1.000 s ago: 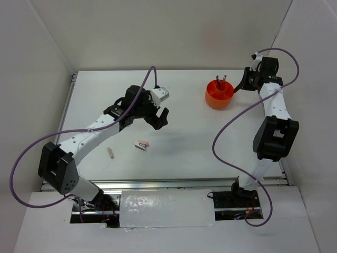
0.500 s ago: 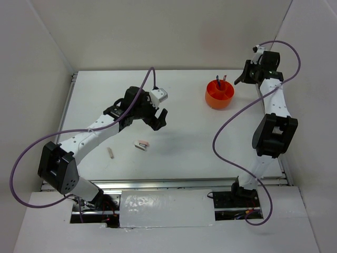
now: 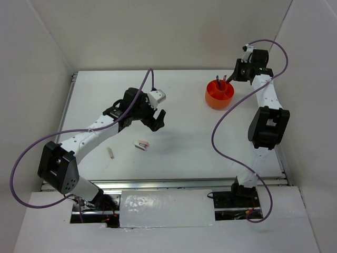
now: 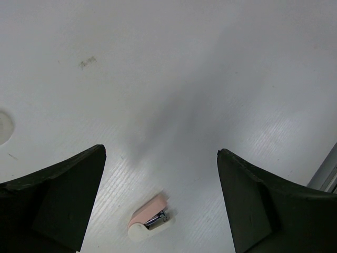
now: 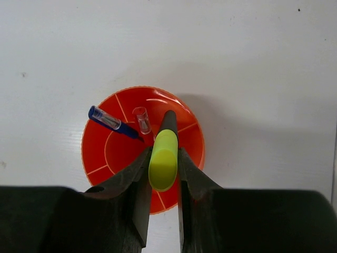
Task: Sort the stationery into containers
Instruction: Place the pen in the storage box.
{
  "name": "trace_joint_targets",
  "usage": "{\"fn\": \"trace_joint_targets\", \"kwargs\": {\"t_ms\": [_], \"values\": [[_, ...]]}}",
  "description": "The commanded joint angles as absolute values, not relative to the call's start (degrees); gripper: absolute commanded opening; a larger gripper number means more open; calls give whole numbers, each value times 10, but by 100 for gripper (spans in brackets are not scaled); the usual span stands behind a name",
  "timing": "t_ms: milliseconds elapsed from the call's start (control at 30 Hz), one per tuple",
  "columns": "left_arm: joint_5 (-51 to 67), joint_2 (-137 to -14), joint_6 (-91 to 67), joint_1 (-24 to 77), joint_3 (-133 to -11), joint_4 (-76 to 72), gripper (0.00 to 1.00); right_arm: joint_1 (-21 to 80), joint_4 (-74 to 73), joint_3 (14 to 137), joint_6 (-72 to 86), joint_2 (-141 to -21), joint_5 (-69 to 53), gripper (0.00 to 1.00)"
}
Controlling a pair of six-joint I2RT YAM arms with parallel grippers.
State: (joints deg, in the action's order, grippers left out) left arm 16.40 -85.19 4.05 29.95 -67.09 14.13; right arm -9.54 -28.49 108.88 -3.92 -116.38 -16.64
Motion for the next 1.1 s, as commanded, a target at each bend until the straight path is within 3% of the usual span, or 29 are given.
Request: {"fn": "trace_joint_targets", "kwargs": {"t_ms": [0, 700, 800, 933, 1067], "values": [[179, -846, 33, 294, -674, 120, 99, -90, -261, 1135, -34, -1171, -162, 0], [184, -857, 34, 291, -676, 124, 99, -79, -274, 1166, -46, -1215, -152, 6], [185, -860, 33, 291, -677, 124, 99, -80, -279, 1169, -47, -1216, -155, 13], [183, -861, 33, 291, -679, 124, 99, -78, -280, 1171, -47, -1219, -153, 40], [176, -857, 29, 290, -673, 119, 99, -77, -291, 1187, -33, -1216, -161, 53]]}}
